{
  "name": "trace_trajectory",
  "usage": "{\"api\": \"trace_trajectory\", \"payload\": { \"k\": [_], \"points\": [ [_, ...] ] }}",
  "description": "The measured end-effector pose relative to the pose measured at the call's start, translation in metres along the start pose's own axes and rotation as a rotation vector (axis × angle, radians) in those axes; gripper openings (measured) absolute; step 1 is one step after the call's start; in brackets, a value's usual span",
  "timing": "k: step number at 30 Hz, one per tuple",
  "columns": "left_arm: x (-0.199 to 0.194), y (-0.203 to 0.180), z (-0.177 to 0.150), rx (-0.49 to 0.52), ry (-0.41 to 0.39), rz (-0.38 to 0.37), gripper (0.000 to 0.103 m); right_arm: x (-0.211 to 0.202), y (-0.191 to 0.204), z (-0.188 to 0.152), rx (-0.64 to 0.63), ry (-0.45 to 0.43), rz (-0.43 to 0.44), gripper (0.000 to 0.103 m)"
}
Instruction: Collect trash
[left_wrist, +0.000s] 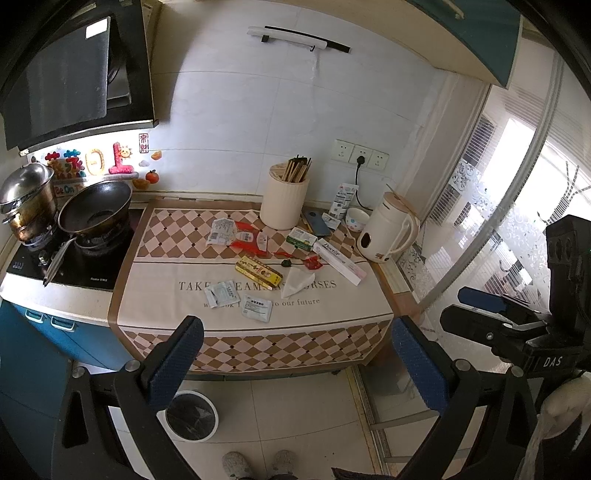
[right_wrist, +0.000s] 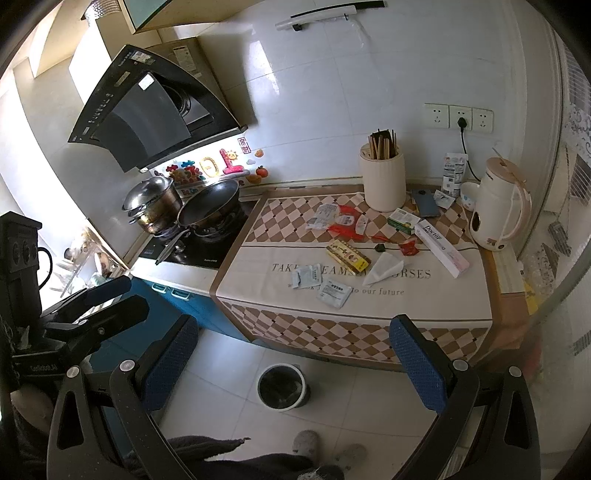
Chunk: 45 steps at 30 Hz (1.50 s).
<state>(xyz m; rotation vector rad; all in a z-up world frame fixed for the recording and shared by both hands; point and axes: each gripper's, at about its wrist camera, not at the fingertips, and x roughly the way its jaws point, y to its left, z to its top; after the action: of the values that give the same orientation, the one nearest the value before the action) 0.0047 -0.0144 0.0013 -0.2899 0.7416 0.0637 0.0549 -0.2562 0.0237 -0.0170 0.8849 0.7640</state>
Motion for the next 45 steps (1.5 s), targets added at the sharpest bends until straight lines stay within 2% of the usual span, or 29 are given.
{"api": "trace_trajectory", "payload": {
  "k": [10,12,13,16,18,21,26,29,32,39,42,45],
  "points": [
    [0.004,-0.002,0.006,0.007,0.006,-0.017,0.103,0.001,0.001,0.000,0.004,0.001,0.001,0.103],
    [0.006,0.001,0.007,0.009,0.000,0.001,0.103,0.002,0.002,0.001,0.008,0.003,0.000,0.103],
    [0.006,0.003,0.007,0.016,-0.015,0.039,0.103,0.004,0.001,0.003,0.014,0.003,-0.002,0.103],
    [0.021,0.007,0.012,0.067,-0.064,0.267,0.103,0.007,-0.004,0.004,0.054,-0.019,-0.021,0.103],
    [0.035,0.015,0.016,0.074,-0.073,0.350,0.103,0.011,-0.007,0.005,0.088,-0.046,-0.044,0.103],
    [0.063,0.033,0.022,0.057,-0.063,0.410,0.103,0.024,-0.014,0.005,0.156,-0.086,-0.113,0.103],
    [0.126,0.064,0.035,-0.011,0.032,0.415,0.103,0.059,-0.045,0.010,0.267,-0.092,-0.238,0.103],
    [0.187,0.072,0.045,-0.059,0.128,0.403,0.103,0.087,-0.078,0.013,0.321,-0.071,-0.307,0.103],
    [0.245,0.075,0.049,-0.082,0.218,0.417,0.103,0.125,-0.116,0.022,0.342,-0.012,-0.371,0.103],
    [0.413,0.094,0.057,-0.269,0.499,0.408,0.103,0.255,-0.248,0.066,0.337,0.145,-0.466,0.103],
    [0.476,0.105,0.057,-0.383,0.581,0.407,0.103,0.319,-0.304,0.083,0.324,0.239,-0.472,0.100],
    [0.527,0.112,0.055,-0.477,0.651,0.391,0.103,0.380,-0.343,0.096,0.277,0.338,-0.483,0.095]
  ]
}}
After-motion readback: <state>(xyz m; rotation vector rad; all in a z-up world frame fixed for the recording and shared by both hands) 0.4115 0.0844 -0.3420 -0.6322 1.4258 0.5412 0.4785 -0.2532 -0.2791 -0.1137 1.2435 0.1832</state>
